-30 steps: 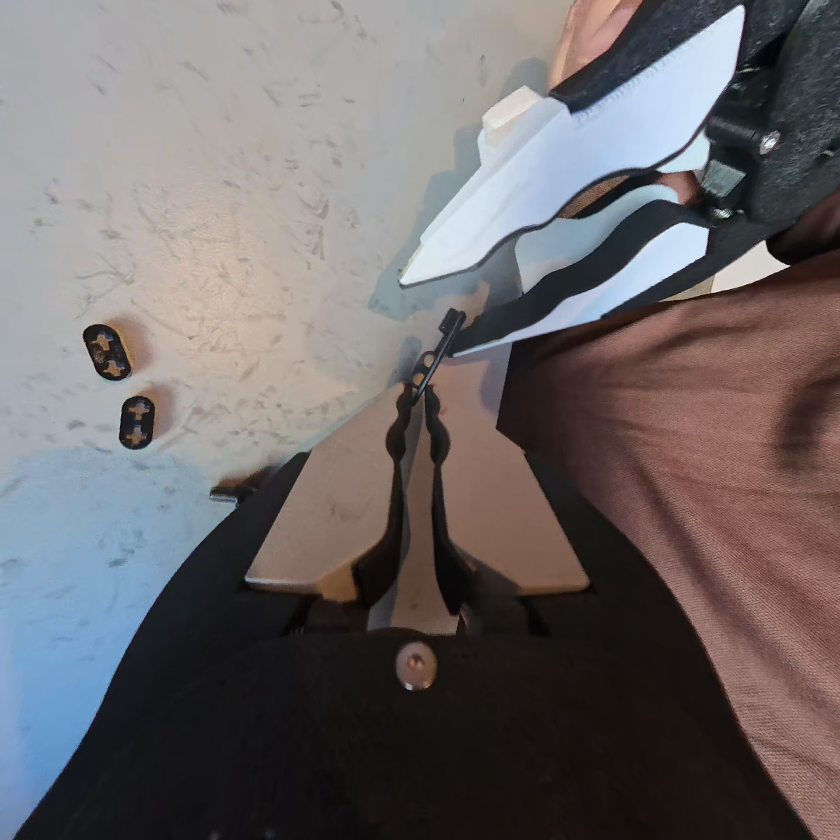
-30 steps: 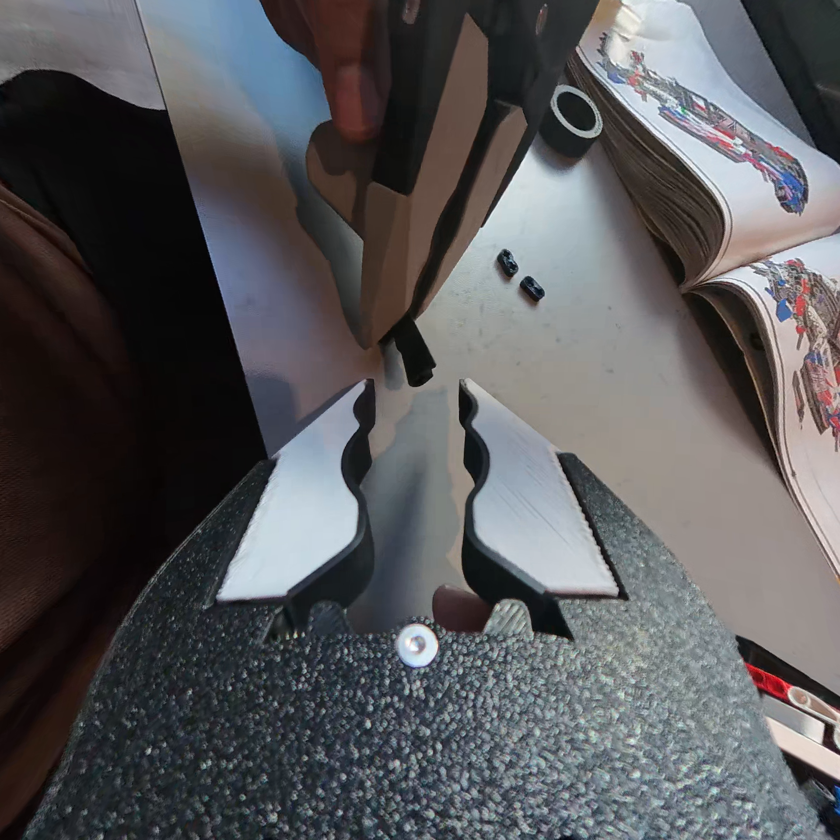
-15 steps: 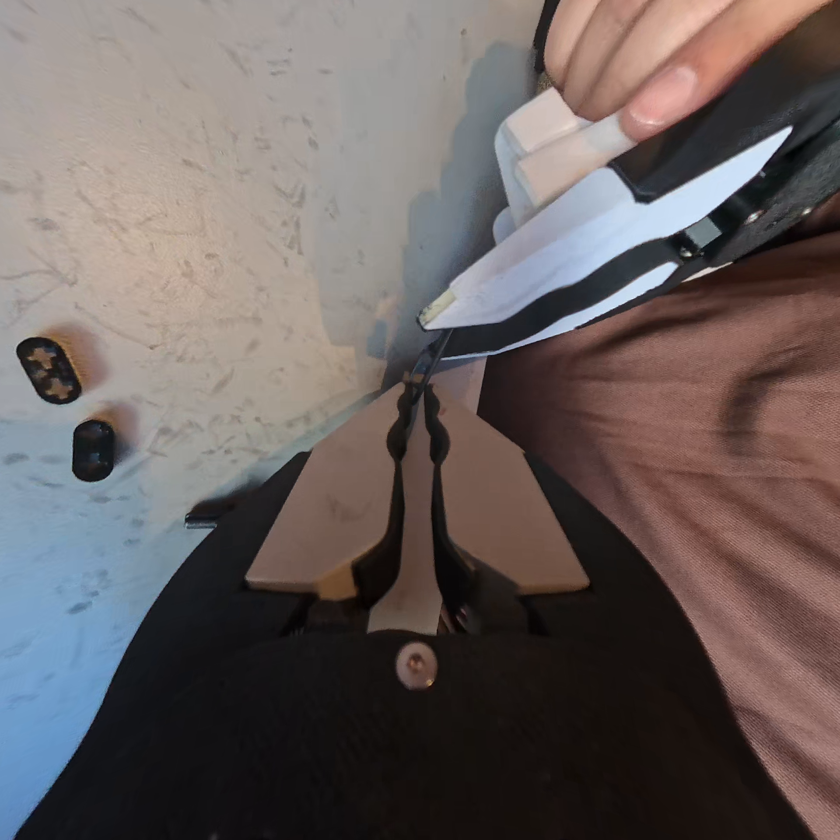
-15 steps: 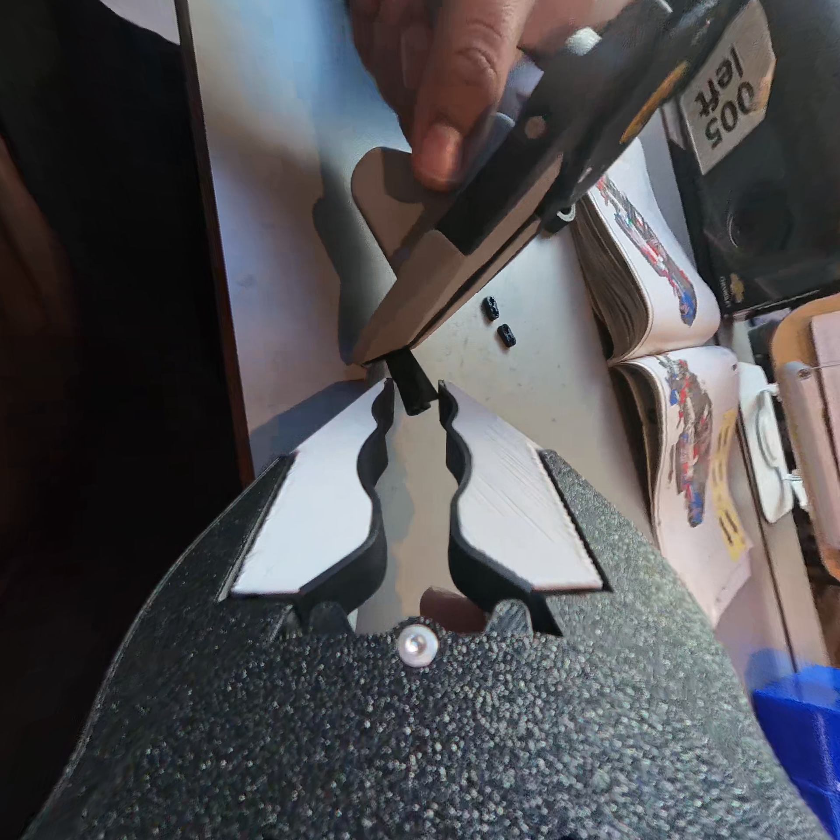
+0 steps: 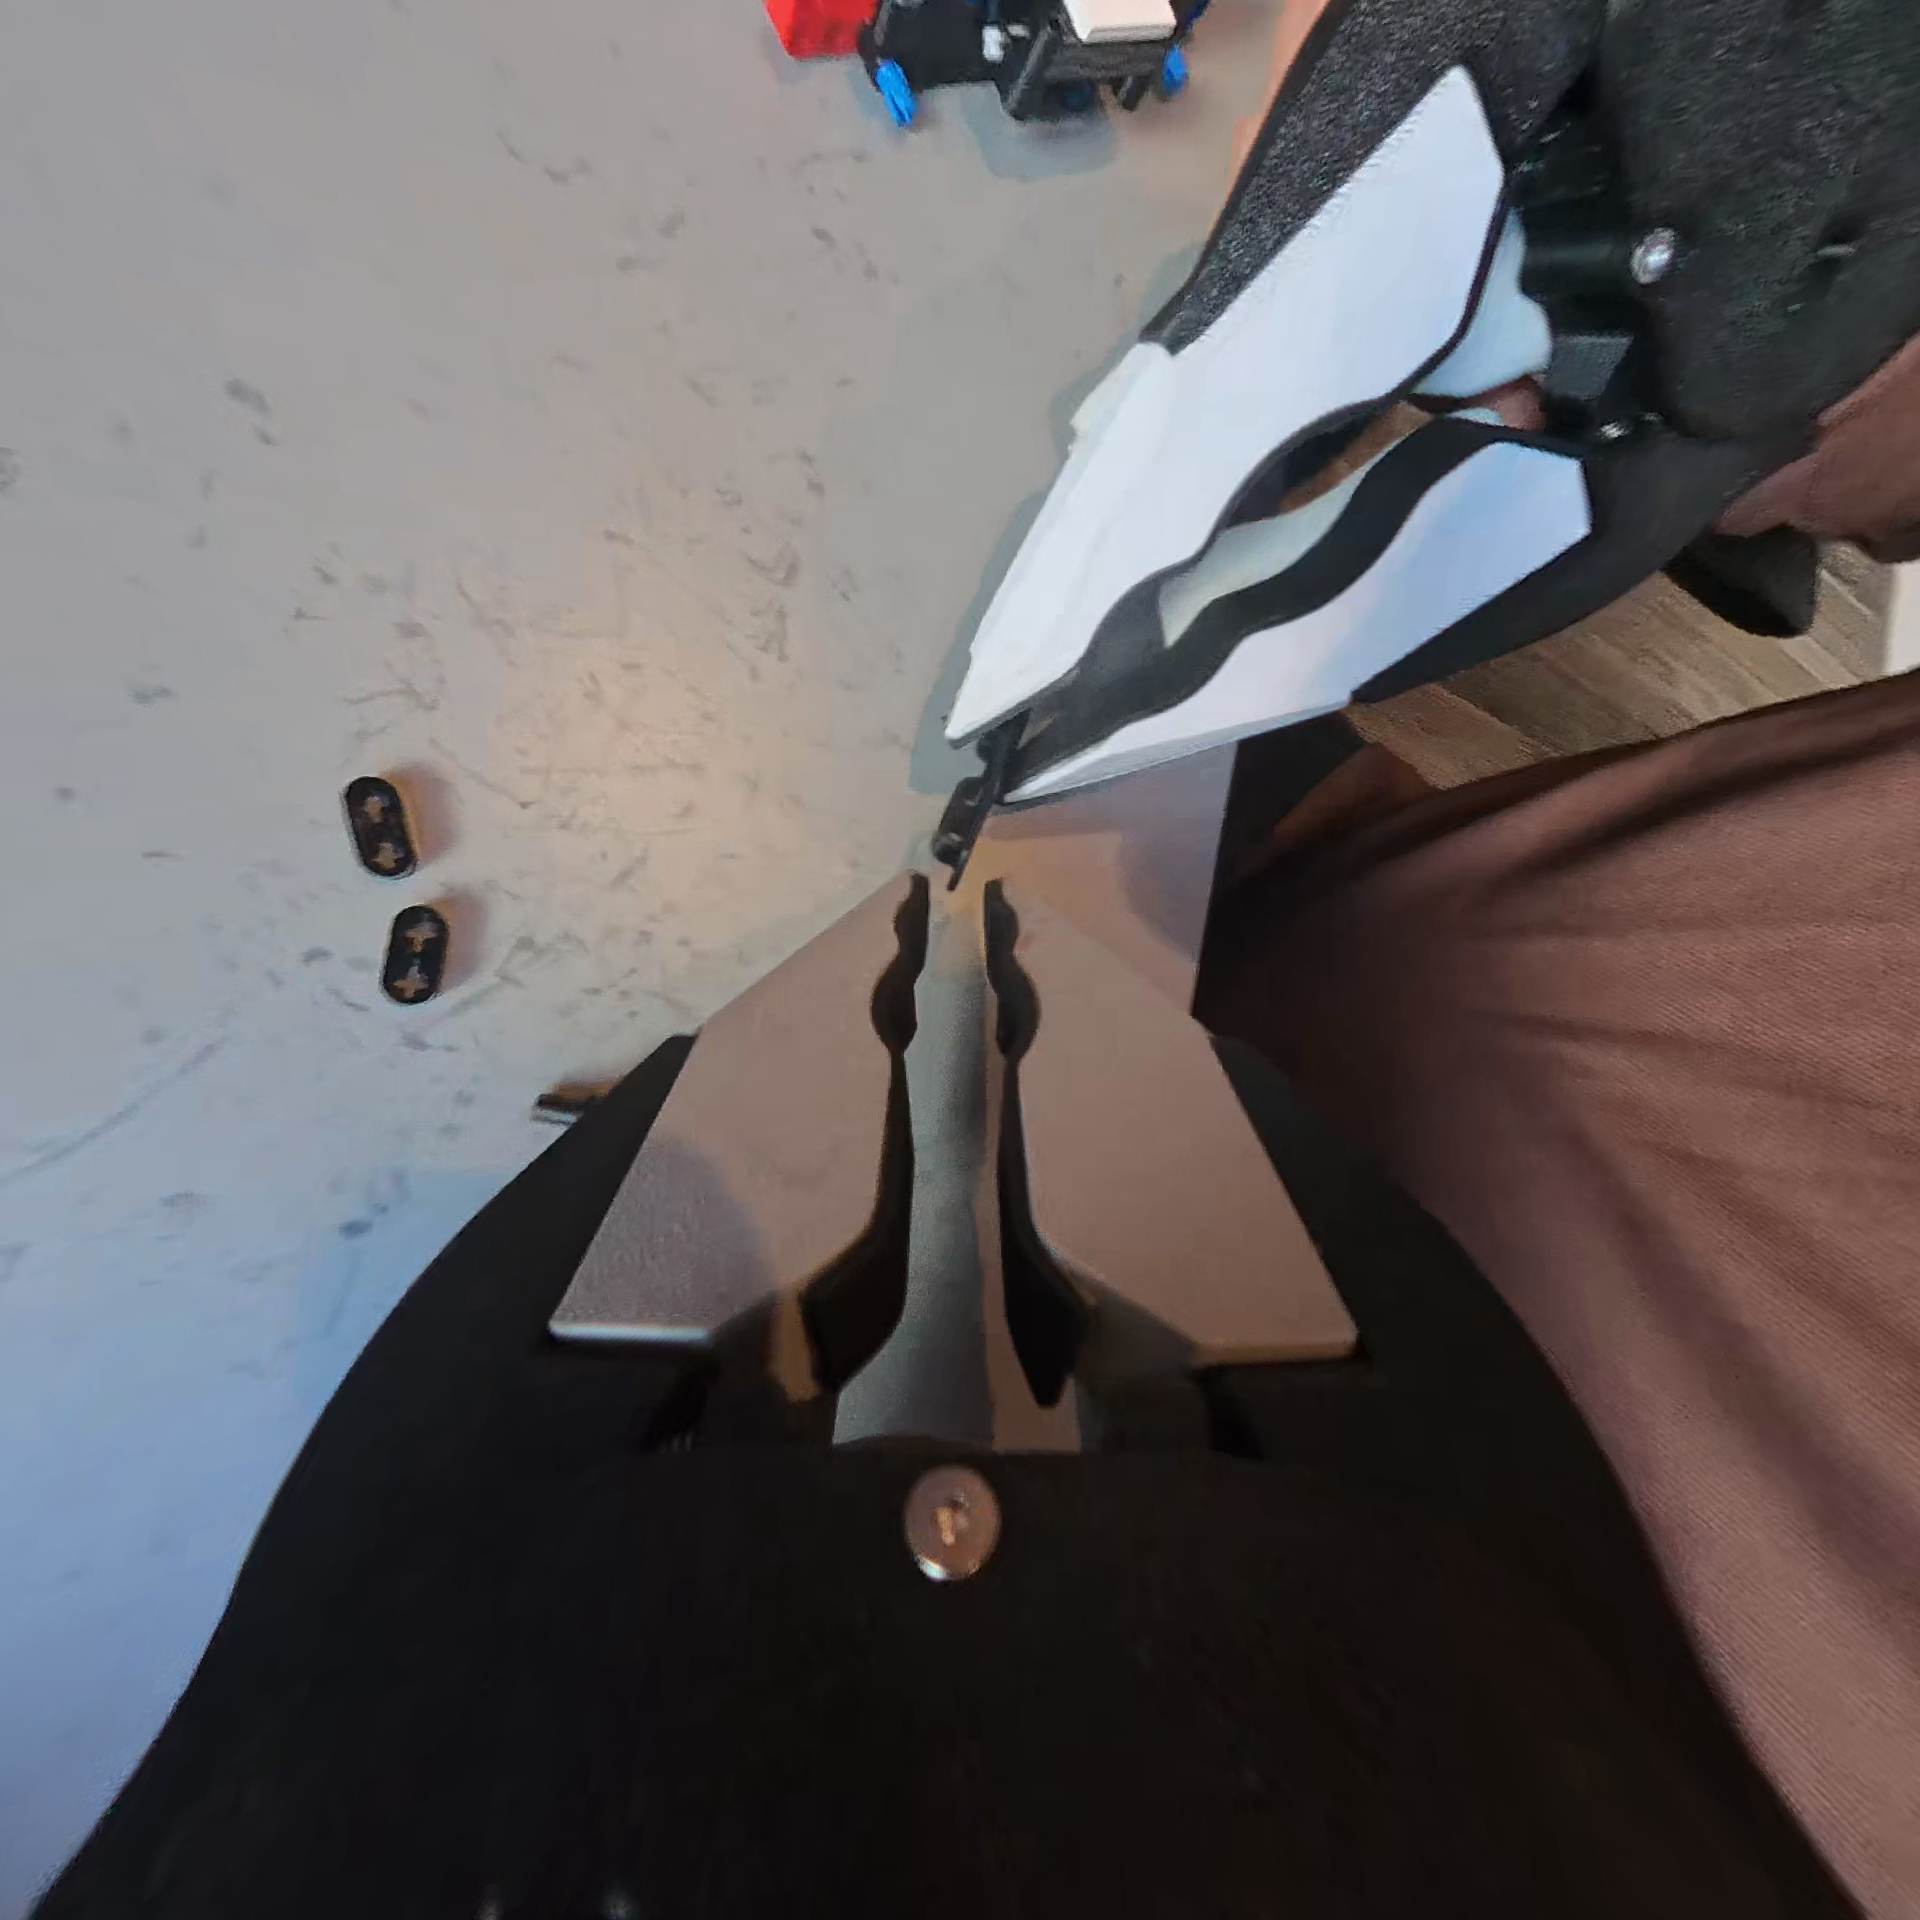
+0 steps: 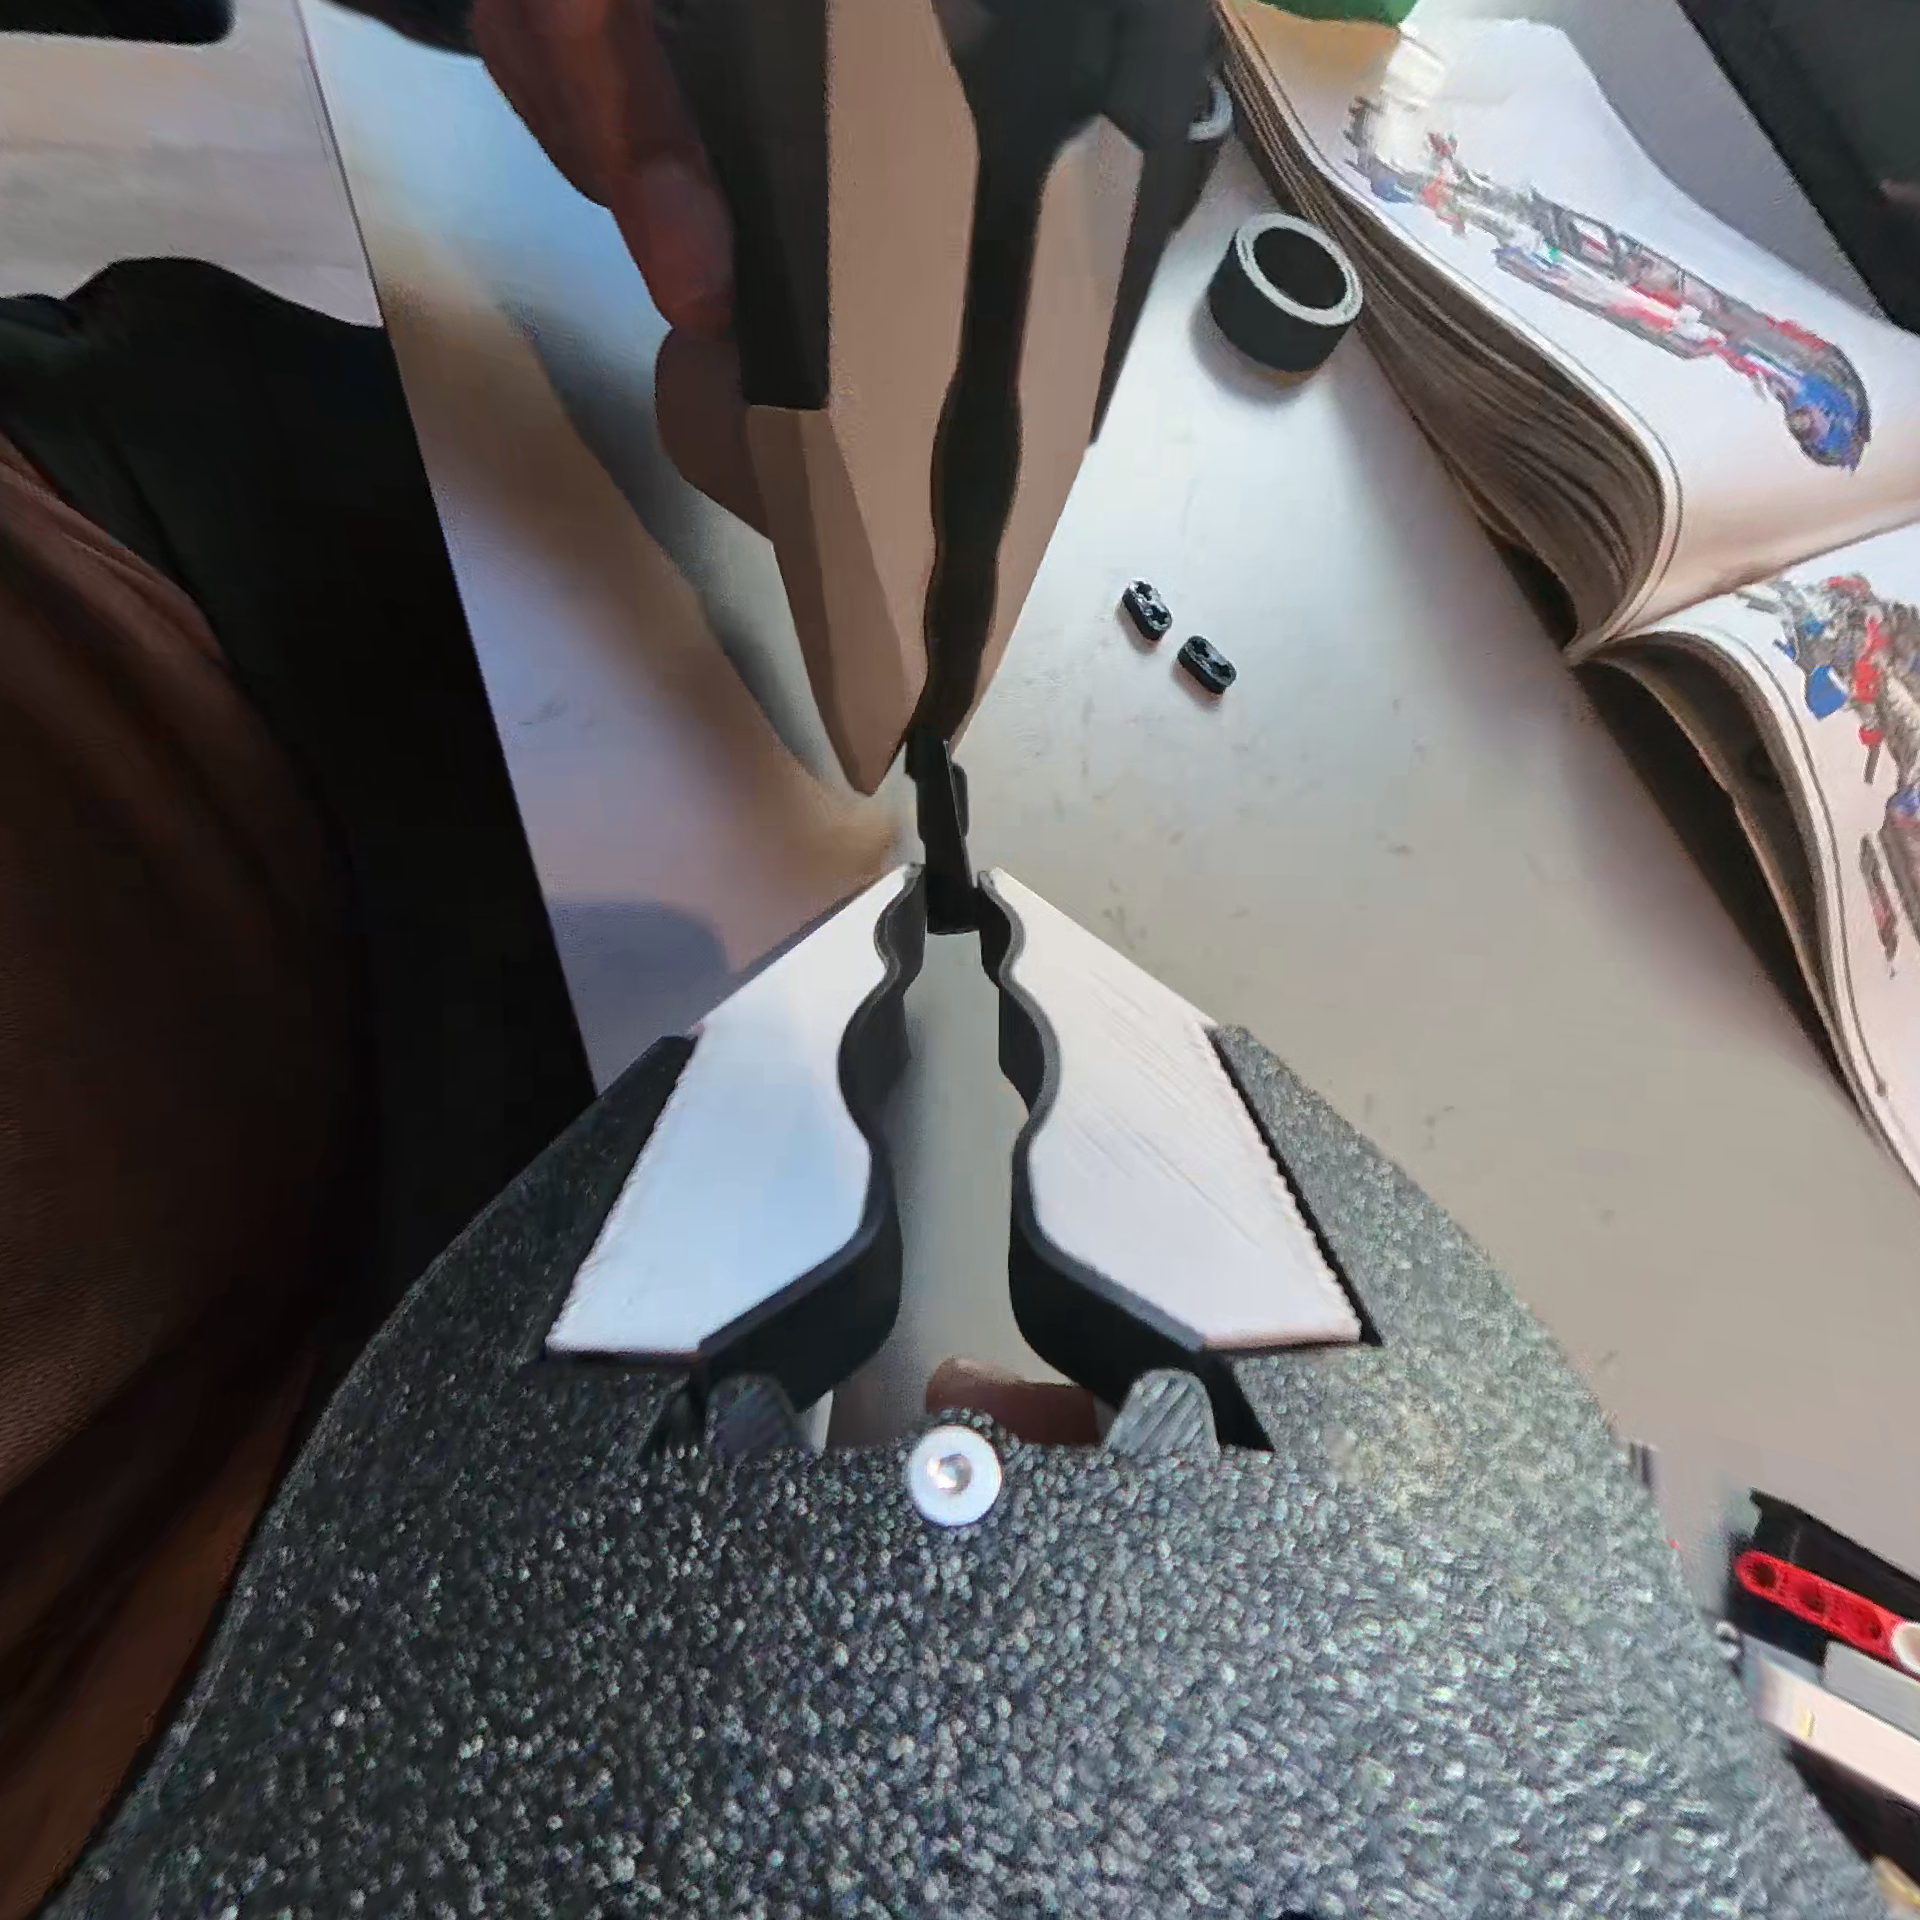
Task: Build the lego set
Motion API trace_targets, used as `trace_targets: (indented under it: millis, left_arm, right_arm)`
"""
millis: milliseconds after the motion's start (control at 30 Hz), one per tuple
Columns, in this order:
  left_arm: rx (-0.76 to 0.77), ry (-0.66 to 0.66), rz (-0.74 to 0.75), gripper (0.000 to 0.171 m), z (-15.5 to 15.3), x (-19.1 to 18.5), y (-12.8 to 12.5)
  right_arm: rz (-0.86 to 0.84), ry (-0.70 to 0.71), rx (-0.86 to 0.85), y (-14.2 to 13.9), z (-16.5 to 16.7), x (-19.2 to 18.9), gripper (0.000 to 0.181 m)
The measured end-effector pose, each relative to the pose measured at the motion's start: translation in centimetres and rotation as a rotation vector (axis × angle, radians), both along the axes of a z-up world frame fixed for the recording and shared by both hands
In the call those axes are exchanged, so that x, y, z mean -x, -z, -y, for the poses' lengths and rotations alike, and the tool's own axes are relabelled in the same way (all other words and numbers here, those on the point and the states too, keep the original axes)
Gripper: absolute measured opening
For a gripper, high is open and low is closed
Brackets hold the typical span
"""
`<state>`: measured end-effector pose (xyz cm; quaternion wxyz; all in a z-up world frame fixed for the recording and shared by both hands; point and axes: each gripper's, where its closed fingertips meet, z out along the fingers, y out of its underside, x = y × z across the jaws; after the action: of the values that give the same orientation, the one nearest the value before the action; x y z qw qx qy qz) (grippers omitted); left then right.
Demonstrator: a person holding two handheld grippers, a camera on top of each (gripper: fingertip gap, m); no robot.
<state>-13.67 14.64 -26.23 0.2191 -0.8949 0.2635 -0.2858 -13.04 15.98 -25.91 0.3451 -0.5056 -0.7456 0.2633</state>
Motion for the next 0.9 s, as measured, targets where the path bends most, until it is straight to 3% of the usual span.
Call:
trace_targets:
  millis: [300,533,900]
  left_arm:
    - [-0.098,-0.077,-0.067,0.000,-1.6,0.5,0.7]
    - [-0.132,-0.100,-0.087,0.007,-1.3,0.5,0.6]
    - [-0.489,0.078,-0.414,0.021,-1.5,1.1,-0.5]
  right_arm:
    - [0.024,0.122,0.140,0.1,-1.4,-0.1,0.010]
    - [0.056,0.119,0.219,0.3,-1.2,-0.5,0.010]
    - [0.089,0.100,0.452,0.0,-0.1,-0.7,0.010]
